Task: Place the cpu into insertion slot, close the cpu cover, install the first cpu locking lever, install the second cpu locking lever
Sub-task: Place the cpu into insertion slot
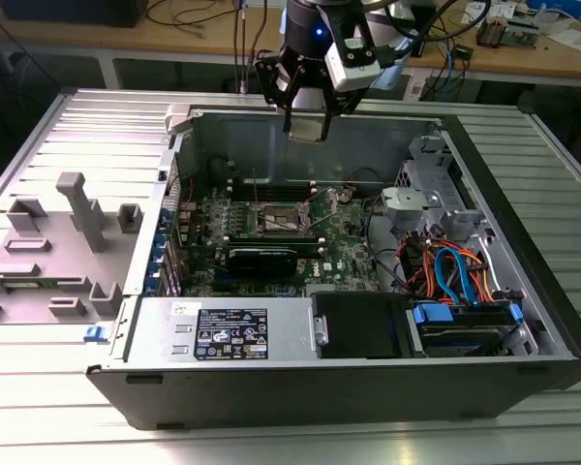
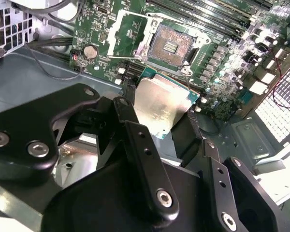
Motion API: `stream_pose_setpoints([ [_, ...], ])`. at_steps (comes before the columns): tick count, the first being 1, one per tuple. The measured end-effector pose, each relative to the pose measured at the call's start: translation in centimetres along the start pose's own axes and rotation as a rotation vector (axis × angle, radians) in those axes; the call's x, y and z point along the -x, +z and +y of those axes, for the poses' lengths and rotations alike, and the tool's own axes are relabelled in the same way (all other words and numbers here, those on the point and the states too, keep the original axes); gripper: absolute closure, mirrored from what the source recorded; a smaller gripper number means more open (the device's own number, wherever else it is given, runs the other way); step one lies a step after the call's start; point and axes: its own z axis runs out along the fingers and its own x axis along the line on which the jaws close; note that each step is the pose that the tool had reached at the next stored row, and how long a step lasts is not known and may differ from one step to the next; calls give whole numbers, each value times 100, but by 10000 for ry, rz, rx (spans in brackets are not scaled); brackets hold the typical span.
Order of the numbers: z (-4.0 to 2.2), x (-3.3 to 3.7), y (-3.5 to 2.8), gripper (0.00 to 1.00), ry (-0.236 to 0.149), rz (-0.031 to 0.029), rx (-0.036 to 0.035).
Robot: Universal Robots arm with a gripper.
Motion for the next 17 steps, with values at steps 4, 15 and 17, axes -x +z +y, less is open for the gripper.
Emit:
stream_pose_setpoints([
  [4,-11,2,2,46,67,-6,1],
  [15,-20,2,9,46,395,-35,6],
  [17,-20,2,10,46,446,-39,5],
])
